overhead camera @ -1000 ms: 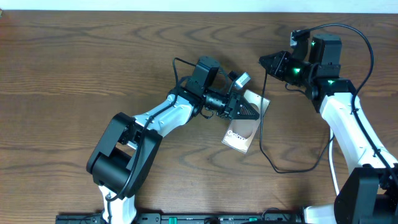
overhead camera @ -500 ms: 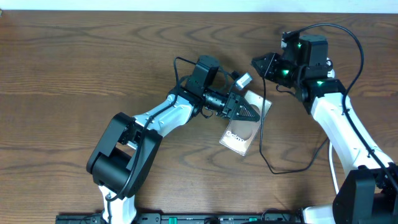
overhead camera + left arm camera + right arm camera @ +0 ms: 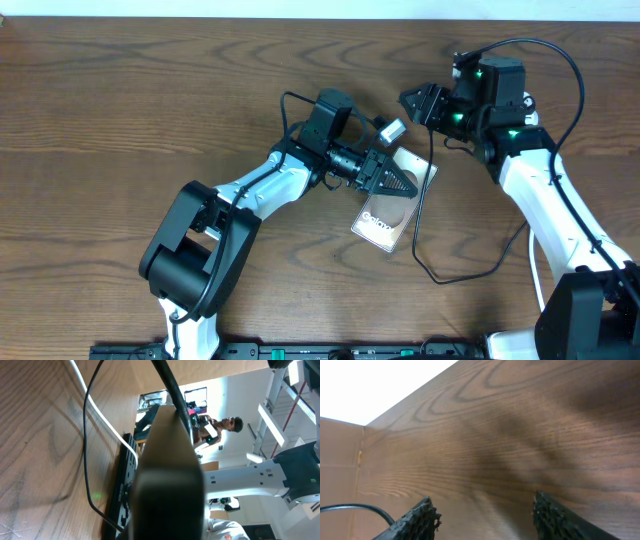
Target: Plug charger to phone and switch on socket
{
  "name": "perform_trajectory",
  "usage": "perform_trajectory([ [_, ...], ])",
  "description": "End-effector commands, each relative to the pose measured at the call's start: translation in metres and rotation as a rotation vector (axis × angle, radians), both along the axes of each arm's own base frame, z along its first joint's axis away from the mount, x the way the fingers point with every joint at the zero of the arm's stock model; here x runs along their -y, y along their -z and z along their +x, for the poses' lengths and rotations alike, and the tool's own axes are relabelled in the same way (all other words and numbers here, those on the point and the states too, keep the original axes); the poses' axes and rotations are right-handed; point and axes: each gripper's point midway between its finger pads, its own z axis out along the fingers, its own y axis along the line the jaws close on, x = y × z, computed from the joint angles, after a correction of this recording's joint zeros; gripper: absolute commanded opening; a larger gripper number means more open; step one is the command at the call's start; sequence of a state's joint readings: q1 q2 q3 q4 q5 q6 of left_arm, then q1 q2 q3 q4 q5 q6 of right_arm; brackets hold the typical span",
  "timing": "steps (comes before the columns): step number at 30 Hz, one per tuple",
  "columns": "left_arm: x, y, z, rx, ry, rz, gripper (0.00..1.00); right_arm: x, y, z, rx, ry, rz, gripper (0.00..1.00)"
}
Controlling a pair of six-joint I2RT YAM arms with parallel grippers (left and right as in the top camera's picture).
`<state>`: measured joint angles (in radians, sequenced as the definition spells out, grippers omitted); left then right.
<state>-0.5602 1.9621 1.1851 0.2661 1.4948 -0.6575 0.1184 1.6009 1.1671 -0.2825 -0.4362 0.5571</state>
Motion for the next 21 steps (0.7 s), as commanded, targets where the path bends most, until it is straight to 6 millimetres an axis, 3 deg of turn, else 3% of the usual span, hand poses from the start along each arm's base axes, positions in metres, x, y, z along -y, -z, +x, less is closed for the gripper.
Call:
perform_trajectory([
  [1, -0.002, -0.026, -0.005, 0.035, 0.042, -0.054, 0.07, 0.005, -0.001, -0.004, -0.016, -0.037, 0.054, 0.62],
  [6, -0.002, -0.026, -0.005, 0.035, 0.042, -0.054, 0.07, 0.019, -0.002, -0.016, -0.079, -0.068, 0.159, 0.64],
  [11, -0.002, -0.026, -0.005, 0.035, 0.042, -0.054, 0.08, 0.040, 0.012, -0.036, -0.182, -0.065, 0.187, 0.66],
  [15, -0.002, -0.026, -0.005, 0.036, 0.041, -0.054, 0.07, 0.025, 0.009, -0.061, -0.234, -0.184, 0.266, 0.66],
  [19, -0.002, -0.026, -0.005, 0.036, 0.041, -0.054, 0.07, 0.013, 0.012, -0.088, -0.336, -0.240, 0.324, 0.53],
  [21, -0.002, -0.026, -0.005, 0.035, 0.042, -0.054, 0.08, 0.018, 0.021, -0.092, -0.350, -0.233, 0.266, 0.53],
])
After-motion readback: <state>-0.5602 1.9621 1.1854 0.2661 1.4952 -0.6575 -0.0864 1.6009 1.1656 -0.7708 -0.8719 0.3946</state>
